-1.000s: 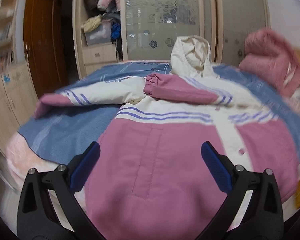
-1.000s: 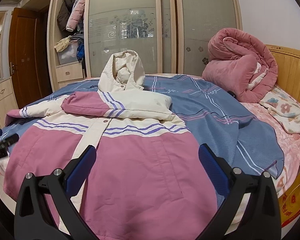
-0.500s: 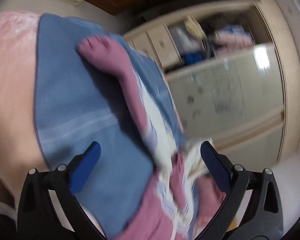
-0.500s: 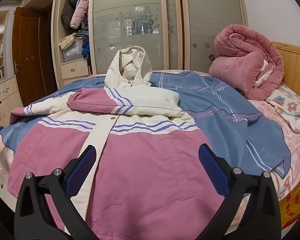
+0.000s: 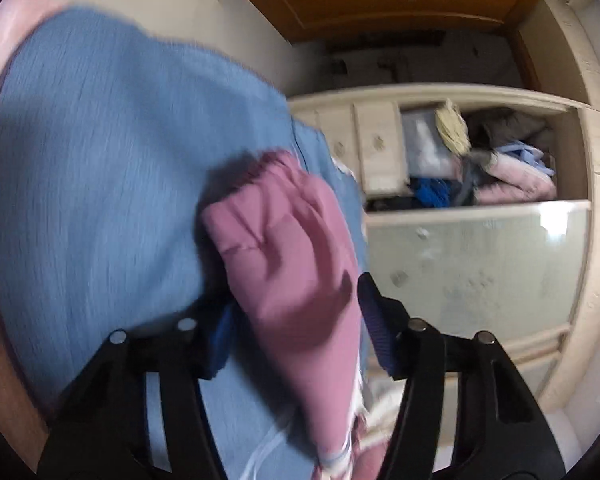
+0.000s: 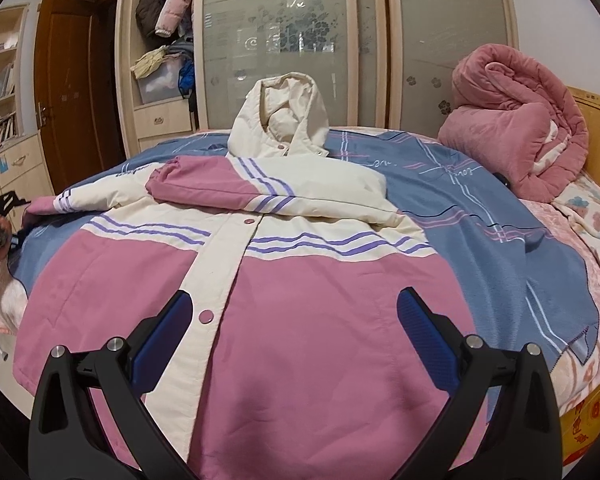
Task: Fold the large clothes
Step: 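Move the left tool to the other pink sleeve cuff and grasp it, then fold the held pink sleeve across the jacket chest with the left tool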
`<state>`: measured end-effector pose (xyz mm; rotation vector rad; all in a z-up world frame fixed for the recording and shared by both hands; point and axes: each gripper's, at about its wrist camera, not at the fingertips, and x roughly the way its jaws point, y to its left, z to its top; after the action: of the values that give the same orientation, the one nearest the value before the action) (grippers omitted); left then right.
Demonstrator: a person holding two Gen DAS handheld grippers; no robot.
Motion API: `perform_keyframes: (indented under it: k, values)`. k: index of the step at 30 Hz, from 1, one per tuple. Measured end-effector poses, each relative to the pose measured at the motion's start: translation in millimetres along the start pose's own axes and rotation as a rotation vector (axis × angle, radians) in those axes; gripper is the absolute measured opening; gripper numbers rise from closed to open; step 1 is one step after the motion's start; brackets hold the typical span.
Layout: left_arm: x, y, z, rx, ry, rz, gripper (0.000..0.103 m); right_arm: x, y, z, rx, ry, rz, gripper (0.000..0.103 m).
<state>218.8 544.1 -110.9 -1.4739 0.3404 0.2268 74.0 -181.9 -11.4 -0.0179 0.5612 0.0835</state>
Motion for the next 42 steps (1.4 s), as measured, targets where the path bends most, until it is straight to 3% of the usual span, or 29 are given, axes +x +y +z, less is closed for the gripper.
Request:
perform_keyframes:
  k: [2,3,7,9,12,14,17,20,24,25,26,27,28,29,33,35,39,42]
  values:
    - [4,-14,8,0.05,-0.025,0.059,0.026,3,3,1,-0.005,0.006,0.007,0.102]
    - [7,-31,9,0.119,-0.034,0.095,0.019,3,4,1,-0.006,0.006,0.01,0.102]
    - [5,-116,-15,0.425,-0.135,0.126,0.013,6,4,3,-0.002,0.007,0.023,0.102]
    - [8,-173,-45,0.617,-0.185,0.144,0.013,8,5,5,0.002,0.01,0.03,0.102]
    - [20,-254,-128,0.984,-0.23,0.143,0.013,8,6,7,0.008,0.009,0.045,0.102]
    - [28,-286,-190,1.168,-0.208,0.101,0.013,9,6,8,0.011,0.008,0.05,0.102]
    - [46,-310,-303,1.419,-0.073,0.017,0.013,11,4,8,0.02,0.016,0.057,0.102]
    - [79,-288,-425,1.607,0.202,-0.004,0.013,11,2,8,0.03,0.02,0.063,0.102]
    - [128,-217,-511,1.663,0.429,0.136,0.017,6,-3,8,0.047,0.017,0.069,0.102]
    - [142,-201,-519,1.649,0.464,0.188,0.028,6,-5,8,0.052,0.018,0.069,0.102]
    - [151,-183,-525,1.627,0.497,0.23,0.059,5,-8,8,0.059,0.02,0.07,0.102]
    - [160,-169,-527,1.583,0.546,0.229,0.076,5,-10,8,0.065,0.02,0.071,0.102]
    - [158,-162,-528,1.572,0.548,0.196,0.089,3,-12,8,0.073,0.019,0.072,0.102]
    - [147,-158,-531,1.586,0.519,0.174,0.096,3,-14,8,0.08,0.019,0.072,0.102]
    - [103,-173,-524,1.526,0.526,0.045,0.099,2,-20,9,0.1,0.022,0.073,0.102]
    - [57,-184,-518,1.563,0.462,0.024,0.101,1,-23,9,0.112,0.019,0.077,0.102]
    - [-46,-177,-513,1.656,0.298,0.092,0.101,-4,-24,10,0.116,0.012,0.079,0.102]
    - [-111,-159,-499,1.613,0.263,0.151,0.101,-7,-21,8,0.111,0.013,0.087,0.102]
